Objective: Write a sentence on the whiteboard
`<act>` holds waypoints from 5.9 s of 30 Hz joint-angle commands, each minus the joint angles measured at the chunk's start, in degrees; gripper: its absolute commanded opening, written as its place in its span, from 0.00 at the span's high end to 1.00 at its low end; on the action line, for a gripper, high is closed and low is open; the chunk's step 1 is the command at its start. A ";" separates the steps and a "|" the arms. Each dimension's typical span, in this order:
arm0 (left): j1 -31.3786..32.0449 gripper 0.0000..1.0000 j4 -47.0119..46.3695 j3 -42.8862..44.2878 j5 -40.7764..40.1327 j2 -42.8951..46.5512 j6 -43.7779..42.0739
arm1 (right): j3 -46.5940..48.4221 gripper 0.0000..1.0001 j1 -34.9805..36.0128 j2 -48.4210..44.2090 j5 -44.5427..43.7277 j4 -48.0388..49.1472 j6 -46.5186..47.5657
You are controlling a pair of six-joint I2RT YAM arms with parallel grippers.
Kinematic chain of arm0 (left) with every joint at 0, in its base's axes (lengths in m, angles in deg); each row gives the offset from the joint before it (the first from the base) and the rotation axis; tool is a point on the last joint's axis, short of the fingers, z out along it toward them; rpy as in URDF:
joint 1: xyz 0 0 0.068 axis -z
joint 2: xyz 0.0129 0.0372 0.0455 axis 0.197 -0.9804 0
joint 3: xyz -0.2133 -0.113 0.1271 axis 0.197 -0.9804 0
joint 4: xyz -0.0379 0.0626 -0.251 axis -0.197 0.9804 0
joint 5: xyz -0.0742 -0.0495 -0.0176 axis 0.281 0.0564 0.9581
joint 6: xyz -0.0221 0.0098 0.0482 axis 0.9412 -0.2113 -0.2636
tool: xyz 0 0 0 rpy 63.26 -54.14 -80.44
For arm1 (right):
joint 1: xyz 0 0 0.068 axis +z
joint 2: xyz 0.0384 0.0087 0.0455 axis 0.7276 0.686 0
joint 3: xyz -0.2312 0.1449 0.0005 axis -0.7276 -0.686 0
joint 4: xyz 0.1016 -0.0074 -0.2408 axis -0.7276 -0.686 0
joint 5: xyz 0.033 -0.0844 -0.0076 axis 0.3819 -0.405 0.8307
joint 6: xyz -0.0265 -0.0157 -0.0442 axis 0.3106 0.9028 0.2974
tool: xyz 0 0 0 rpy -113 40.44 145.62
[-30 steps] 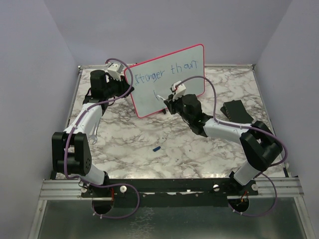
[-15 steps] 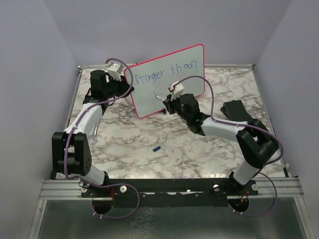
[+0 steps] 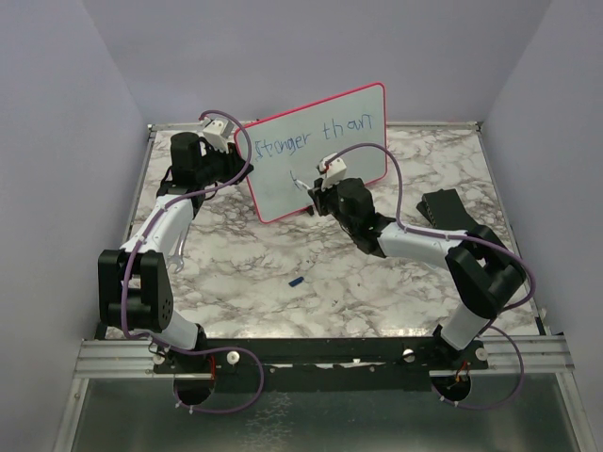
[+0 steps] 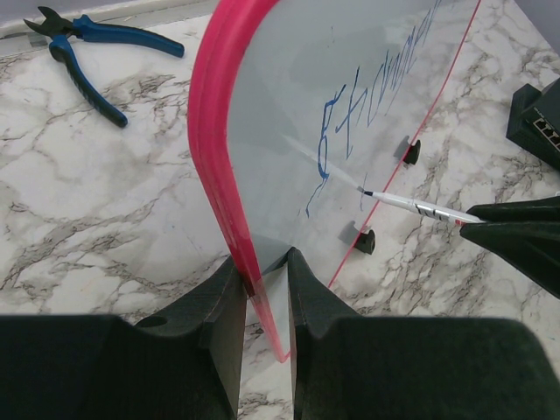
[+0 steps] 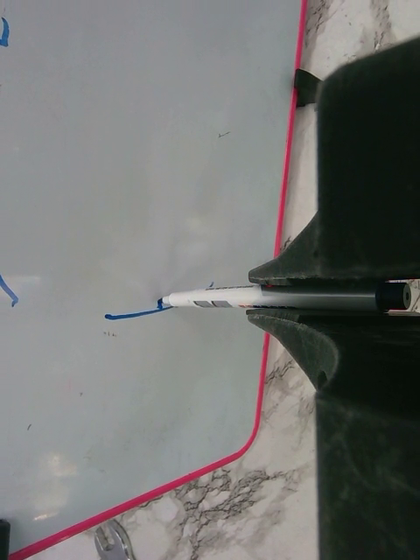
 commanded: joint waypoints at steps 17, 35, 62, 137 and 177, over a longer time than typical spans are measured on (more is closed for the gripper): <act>0.56 0.95 2.15 -0.99 -1.18 1.38 -2.32 | -2.03 0.99 -0.27 -0.23 -6.51 -0.67 -0.92; 0.61 0.95 2.15 -0.92 -1.27 1.26 -2.32 | -3.85 0.99 0.61 0.70 -0.62 -0.34 0.09; 0.63 0.95 2.15 -0.98 -1.22 1.57 -2.32 | -6.27 0.99 1.49 -5.33 -4.99 -0.26 -0.04; 0.65 0.95 2.15 -1.07 -1.40 1.69 -2.46 | 0.11 0.99 -2.82 0.55 0.80 1.33 0.92; 0.89 0.95 2.15 -1.25 -1.21 2.14 -2.32 | -0.12 0.99 -2.46 -1.79 -4.68 3.06 0.05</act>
